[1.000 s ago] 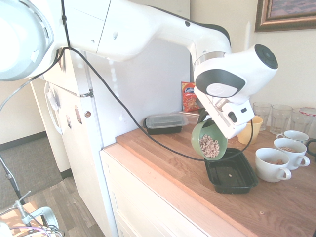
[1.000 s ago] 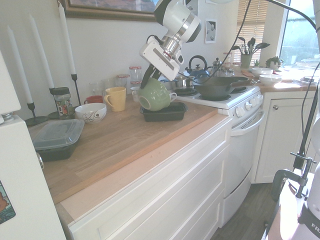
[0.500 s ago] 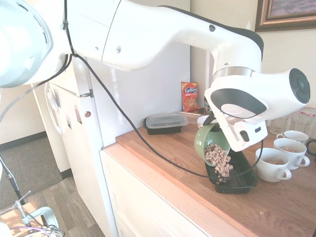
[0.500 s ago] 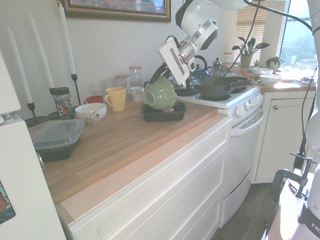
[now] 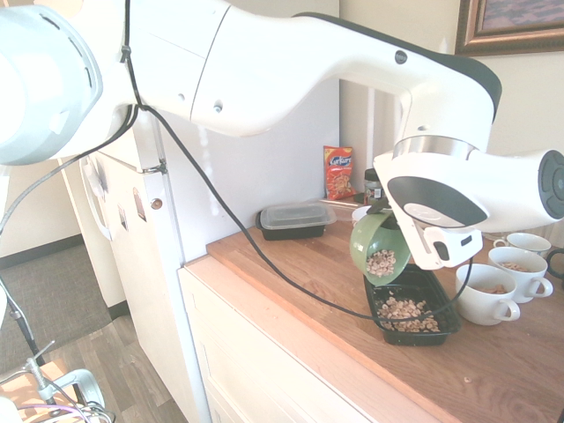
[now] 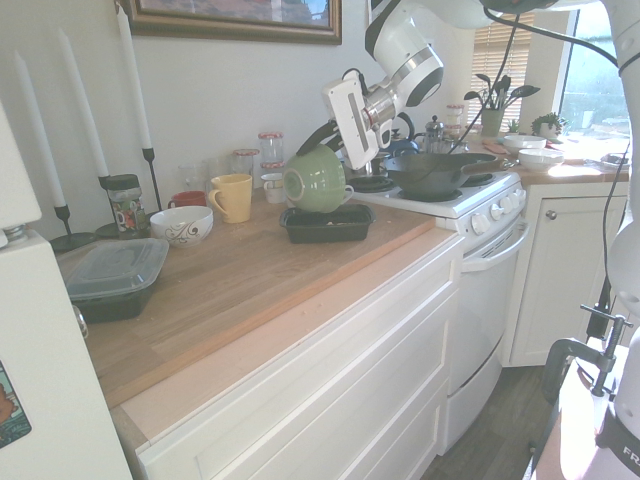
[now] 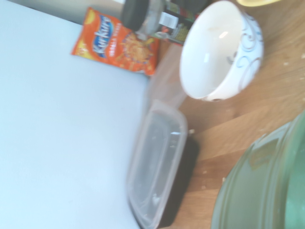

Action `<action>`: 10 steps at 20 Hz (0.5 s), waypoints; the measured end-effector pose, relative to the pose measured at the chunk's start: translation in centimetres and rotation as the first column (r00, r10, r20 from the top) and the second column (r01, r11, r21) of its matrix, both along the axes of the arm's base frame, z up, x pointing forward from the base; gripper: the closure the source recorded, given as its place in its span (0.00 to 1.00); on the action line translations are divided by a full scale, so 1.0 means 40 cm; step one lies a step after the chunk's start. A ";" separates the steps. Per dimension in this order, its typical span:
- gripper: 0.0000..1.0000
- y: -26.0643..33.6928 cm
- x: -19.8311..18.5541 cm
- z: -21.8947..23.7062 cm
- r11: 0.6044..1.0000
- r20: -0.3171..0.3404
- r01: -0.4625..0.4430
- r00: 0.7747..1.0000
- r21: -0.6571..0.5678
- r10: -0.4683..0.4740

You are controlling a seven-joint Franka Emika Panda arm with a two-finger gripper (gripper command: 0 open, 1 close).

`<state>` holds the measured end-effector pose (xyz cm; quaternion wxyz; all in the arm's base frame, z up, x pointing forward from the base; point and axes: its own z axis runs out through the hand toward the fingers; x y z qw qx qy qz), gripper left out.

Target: Pour the cereal into the box

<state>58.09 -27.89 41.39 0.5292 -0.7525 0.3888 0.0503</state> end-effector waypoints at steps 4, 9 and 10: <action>1.00 -0.020 -0.014 -0.016 0.999 0.016 -0.008 1.000 0.045 0.007; 1.00 -0.041 -0.029 -0.046 0.996 0.034 -0.023 0.999 0.083 0.020; 1.00 -0.044 -0.030 -0.052 0.996 0.034 -0.023 0.999 0.085 0.020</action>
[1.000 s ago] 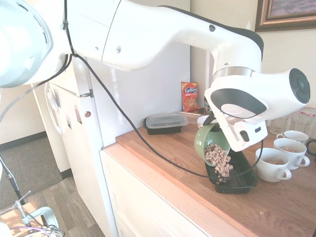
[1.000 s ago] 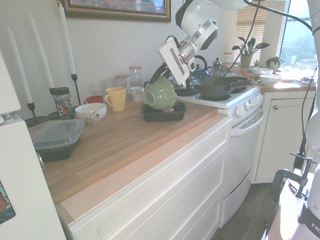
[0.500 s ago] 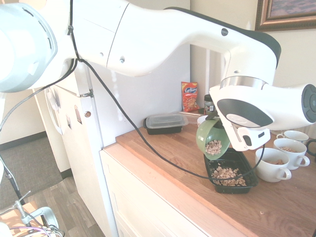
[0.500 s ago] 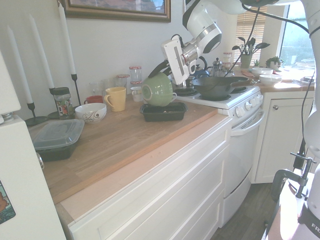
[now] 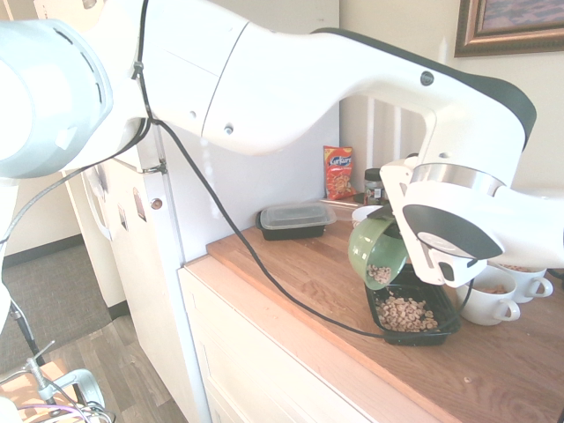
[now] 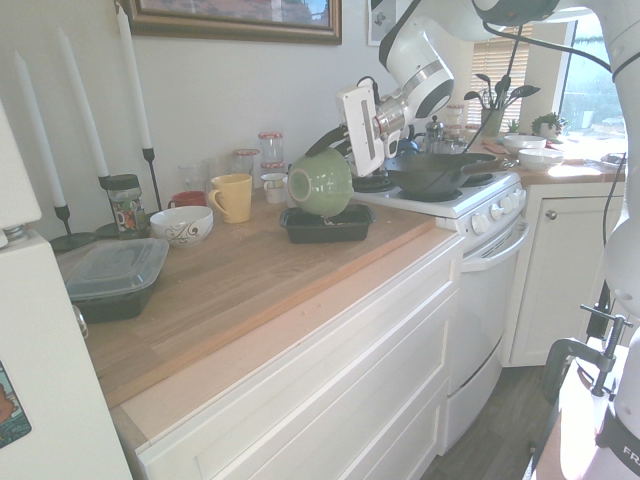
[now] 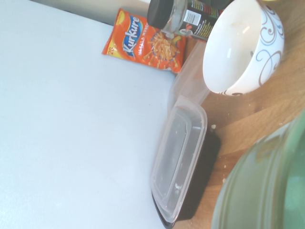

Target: Pour the cereal into the box

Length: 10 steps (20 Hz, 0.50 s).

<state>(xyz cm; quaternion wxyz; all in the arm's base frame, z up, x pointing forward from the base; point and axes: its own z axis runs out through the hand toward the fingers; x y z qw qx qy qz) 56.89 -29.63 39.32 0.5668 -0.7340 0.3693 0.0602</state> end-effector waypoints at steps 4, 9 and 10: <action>1.00 -0.006 -0.002 -0.002 1.000 0.002 0.003 1.000 -0.002 -0.003; 1.00 -0.014 -0.002 0.006 1.000 0.011 0.005 1.000 -0.010 -0.005; 1.00 -0.017 -0.003 0.007 1.000 0.011 0.007 1.000 -0.010 -0.007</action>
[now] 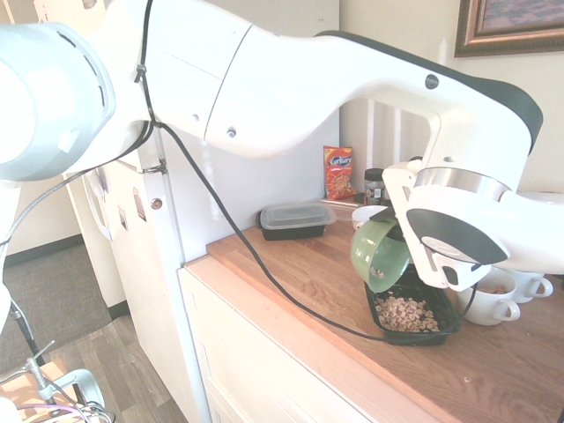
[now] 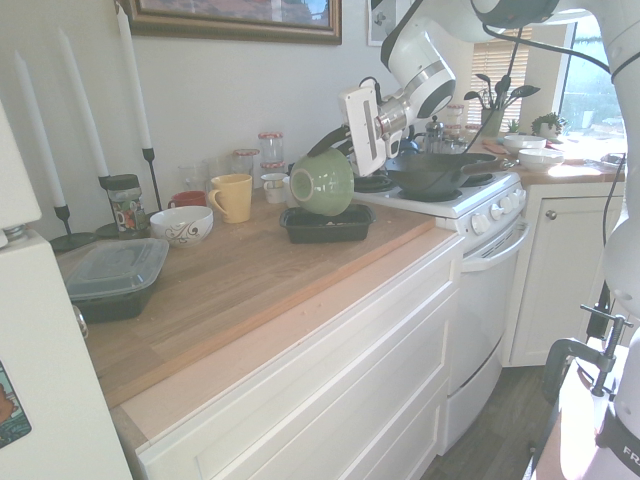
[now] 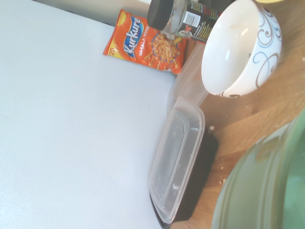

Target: Pour the cereal into the box

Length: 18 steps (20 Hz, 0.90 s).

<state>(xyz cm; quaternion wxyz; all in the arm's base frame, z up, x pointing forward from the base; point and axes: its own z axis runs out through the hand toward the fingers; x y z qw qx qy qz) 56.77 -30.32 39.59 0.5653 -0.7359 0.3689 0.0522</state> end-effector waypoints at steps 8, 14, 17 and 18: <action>1.00 0.002 0.028 0.033 0.977 -0.028 0.043 0.998 -0.209 -0.050; 1.00 0.136 0.068 0.084 0.865 -0.126 0.029 0.986 -0.501 -0.105; 1.00 0.215 0.084 0.090 0.760 -0.151 0.026 0.975 -0.650 -0.162; 1.00 0.242 0.088 0.094 0.719 -0.150 0.030 0.971 -0.694 -0.185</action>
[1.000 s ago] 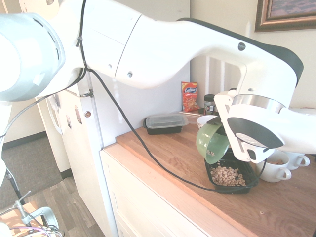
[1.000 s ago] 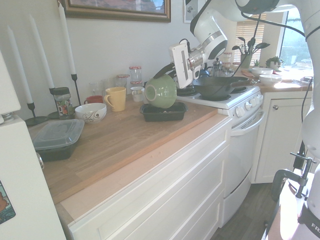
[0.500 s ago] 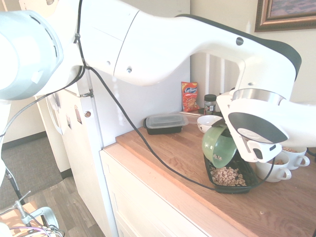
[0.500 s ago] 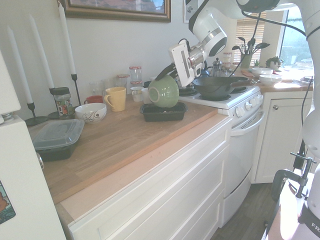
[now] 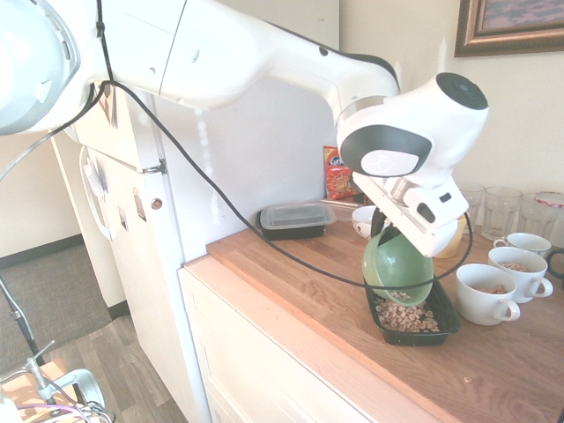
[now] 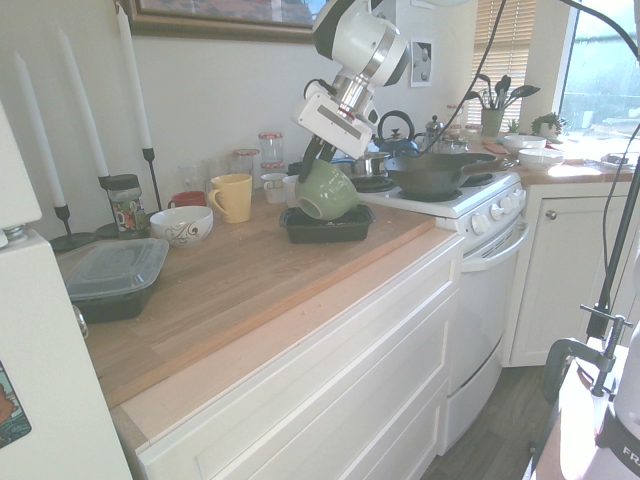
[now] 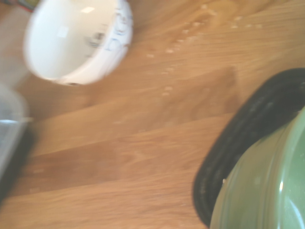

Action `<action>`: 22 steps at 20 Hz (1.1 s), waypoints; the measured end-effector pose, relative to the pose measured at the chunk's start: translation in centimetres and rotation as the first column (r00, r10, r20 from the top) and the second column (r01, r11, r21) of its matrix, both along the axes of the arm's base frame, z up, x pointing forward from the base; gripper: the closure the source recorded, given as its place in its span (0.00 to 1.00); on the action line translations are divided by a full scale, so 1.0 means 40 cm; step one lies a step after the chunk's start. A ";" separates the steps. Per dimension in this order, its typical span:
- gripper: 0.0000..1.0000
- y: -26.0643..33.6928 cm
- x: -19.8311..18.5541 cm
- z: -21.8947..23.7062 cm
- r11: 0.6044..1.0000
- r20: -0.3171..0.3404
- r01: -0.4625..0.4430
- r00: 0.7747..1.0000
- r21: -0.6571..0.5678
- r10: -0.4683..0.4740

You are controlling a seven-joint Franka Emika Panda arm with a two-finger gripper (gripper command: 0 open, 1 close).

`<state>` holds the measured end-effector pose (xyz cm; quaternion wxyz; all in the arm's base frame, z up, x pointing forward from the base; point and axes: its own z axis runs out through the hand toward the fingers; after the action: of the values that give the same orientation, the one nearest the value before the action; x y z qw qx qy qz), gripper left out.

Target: Pour the cereal into the box

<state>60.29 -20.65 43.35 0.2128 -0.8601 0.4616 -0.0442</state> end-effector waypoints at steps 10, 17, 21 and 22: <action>1.00 0.419 -0.008 0.030 0.864 0.007 0.035 0.999 -0.503 -0.036; 1.00 0.707 -0.029 -0.021 0.779 0.003 -0.028 0.999 -0.627 0.038; 1.00 0.811 -0.030 -0.103 0.719 -0.001 -0.061 0.997 -0.693 0.083; 1.00 0.827 -0.025 -0.127 0.708 -0.009 -0.072 0.996 -0.702 0.092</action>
<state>59.28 12.43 38.27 -0.1216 -0.8953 0.3689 -0.2180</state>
